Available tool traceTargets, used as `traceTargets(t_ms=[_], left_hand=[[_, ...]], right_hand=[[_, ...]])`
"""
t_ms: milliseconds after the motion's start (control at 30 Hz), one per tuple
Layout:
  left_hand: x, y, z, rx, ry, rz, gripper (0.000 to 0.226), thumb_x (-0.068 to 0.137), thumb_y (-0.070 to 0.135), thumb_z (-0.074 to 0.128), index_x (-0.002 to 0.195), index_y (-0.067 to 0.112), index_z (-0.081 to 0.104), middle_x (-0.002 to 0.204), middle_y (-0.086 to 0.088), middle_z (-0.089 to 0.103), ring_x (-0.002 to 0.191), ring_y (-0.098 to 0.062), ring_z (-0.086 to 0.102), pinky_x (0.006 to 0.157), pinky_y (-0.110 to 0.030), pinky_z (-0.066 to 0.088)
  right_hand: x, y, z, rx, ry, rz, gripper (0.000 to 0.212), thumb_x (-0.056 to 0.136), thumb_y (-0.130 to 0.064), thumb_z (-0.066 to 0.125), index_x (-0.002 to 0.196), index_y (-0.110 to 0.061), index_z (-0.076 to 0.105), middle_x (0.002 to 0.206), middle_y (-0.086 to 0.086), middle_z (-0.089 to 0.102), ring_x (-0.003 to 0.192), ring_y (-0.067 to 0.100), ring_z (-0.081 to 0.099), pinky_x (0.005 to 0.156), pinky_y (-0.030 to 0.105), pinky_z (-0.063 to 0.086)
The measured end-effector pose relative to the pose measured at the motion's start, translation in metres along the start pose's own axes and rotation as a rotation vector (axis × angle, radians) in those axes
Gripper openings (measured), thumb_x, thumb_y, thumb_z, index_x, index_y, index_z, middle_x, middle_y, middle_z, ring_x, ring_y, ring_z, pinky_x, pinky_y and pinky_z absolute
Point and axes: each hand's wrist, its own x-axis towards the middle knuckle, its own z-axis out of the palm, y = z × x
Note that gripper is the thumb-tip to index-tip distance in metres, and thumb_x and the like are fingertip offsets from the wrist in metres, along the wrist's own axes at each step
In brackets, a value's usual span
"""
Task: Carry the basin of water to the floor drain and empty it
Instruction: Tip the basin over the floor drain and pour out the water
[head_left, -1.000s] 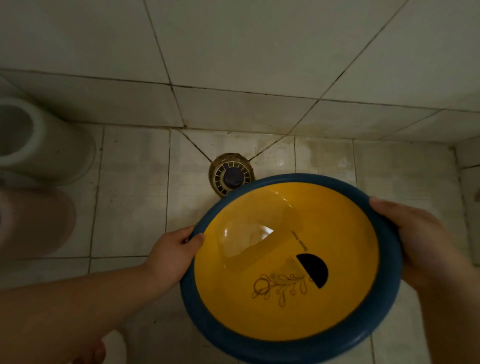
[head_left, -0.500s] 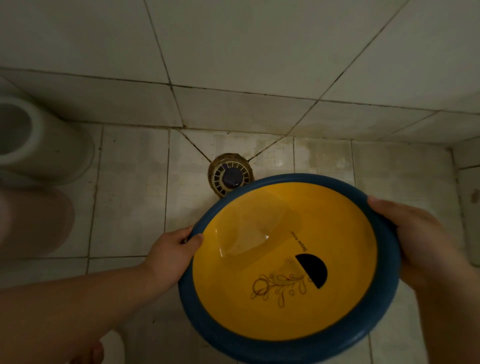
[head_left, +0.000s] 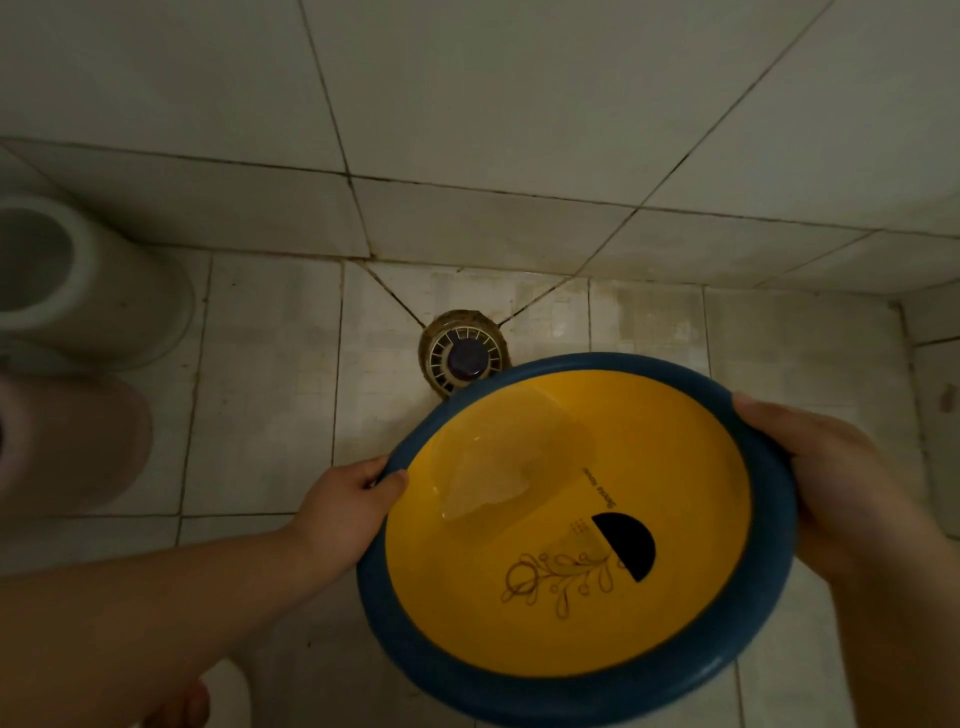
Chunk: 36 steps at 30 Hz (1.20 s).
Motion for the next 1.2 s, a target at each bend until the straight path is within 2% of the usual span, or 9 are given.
traceTargets(t_ms=[233, 367, 600, 700, 800, 900, 1000, 1067, 1200], left_hand=[[0.002, 0.003, -0.001, 0.015, 0.0, -0.016, 0.023, 0.092, 0.023, 0.051, 0.079, 0.039, 0.061, 0.083, 0.007, 0.068, 0.088, -0.017, 0.066, 0.074, -0.021, 0.049], [0.002, 0.005, -0.003, 0.026, -0.002, -0.026, 0.023, 0.092, 0.023, 0.051, 0.078, 0.038, 0.062, 0.085, 0.003, 0.07, 0.087, -0.019, 0.067, 0.075, -0.024, 0.049], [0.003, 0.007, -0.003, 0.032, -0.006, -0.042, 0.023, 0.092, 0.023, 0.051, 0.079, 0.038, 0.063, 0.091, -0.001, 0.072, 0.089, -0.023, 0.067, 0.079, -0.029, 0.05], [0.003, 0.009, -0.004, 0.035, -0.004, -0.05, 0.023, 0.092, 0.022, 0.051, 0.078, 0.036, 0.063, 0.094, -0.004, 0.072, 0.09, -0.026, 0.067, 0.082, -0.031, 0.051], [0.003, 0.009, -0.006, 0.035, -0.006, -0.054, 0.023, 0.092, 0.022, 0.051, 0.078, 0.034, 0.064, 0.096, -0.008, 0.073, 0.092, -0.027, 0.067, 0.08, -0.028, 0.05], [0.003, 0.009, -0.007, 0.036, -0.005, -0.06, 0.022, 0.092, 0.024, 0.051, 0.078, 0.034, 0.065, 0.095, -0.008, 0.073, 0.092, -0.027, 0.067, 0.08, -0.028, 0.05], [0.003, 0.009, -0.007, 0.043, -0.006, -0.069, 0.021, 0.092, 0.024, 0.051, 0.08, 0.034, 0.066, 0.095, -0.008, 0.073, 0.091, -0.026, 0.068, 0.086, -0.035, 0.051], [0.004, 0.01, -0.007, 0.048, -0.003, -0.075, 0.021, 0.092, 0.024, 0.051, 0.08, 0.034, 0.066, 0.095, -0.009, 0.073, 0.091, -0.026, 0.067, 0.088, -0.037, 0.05], [0.004, 0.011, -0.006, 0.038, -0.011, -0.073, 0.021, 0.092, 0.023, 0.051, 0.078, 0.031, 0.066, 0.094, -0.01, 0.073, 0.091, -0.027, 0.067, 0.081, -0.032, 0.051]], right_hand=[[0.005, 0.001, -0.001, -0.026, -0.012, 0.012, 0.024, 0.09, -0.024, 0.05, 0.097, -0.008, 0.066, 0.09, 0.015, 0.073, 0.08, 0.029, 0.068, 0.066, 0.039, 0.049], [0.006, 0.001, -0.001, -0.033, -0.029, 0.004, 0.023, 0.09, -0.024, 0.05, 0.093, -0.009, 0.066, 0.082, 0.012, 0.074, 0.069, 0.023, 0.071, 0.065, 0.039, 0.048], [0.009, -0.001, -0.003, -0.037, -0.056, -0.018, 0.023, 0.086, -0.027, 0.053, 0.092, -0.009, 0.067, 0.083, 0.014, 0.073, 0.071, 0.028, 0.069, 0.066, 0.04, 0.048], [0.01, -0.001, -0.003, -0.035, -0.08, -0.022, 0.057, 0.054, -0.047, 0.074, 0.093, -0.006, 0.067, 0.092, 0.028, 0.064, 0.072, 0.037, 0.06, 0.067, 0.039, 0.044], [0.011, -0.003, 0.0, -0.018, -0.1, -0.014, 0.065, 0.049, -0.048, 0.074, 0.097, -0.005, 0.067, 0.107, 0.031, 0.064, 0.079, 0.037, 0.064, 0.071, 0.042, 0.047], [0.012, -0.001, -0.001, -0.012, -0.105, -0.013, 0.096, 0.026, -0.057, 0.082, 0.104, -0.003, 0.067, 0.116, 0.033, 0.06, 0.097, 0.043, 0.061, 0.078, 0.048, 0.047], [0.011, -0.001, -0.002, -0.001, -0.116, -0.023, 0.093, 0.028, -0.056, 0.082, 0.103, -0.003, 0.067, 0.117, 0.037, 0.056, 0.093, 0.045, 0.058, 0.077, 0.049, 0.044], [0.01, -0.001, -0.004, 0.017, -0.131, -0.016, 0.101, 0.029, -0.057, 0.083, 0.108, 0.002, 0.063, 0.114, 0.043, 0.051, 0.092, 0.046, 0.051, 0.076, 0.053, 0.038], [0.01, -0.001, -0.008, 0.007, -0.163, -0.017, 0.104, 0.032, -0.057, 0.084, 0.11, 0.007, 0.059, 0.112, 0.043, 0.047, 0.094, 0.043, 0.048, 0.076, 0.053, 0.036]])
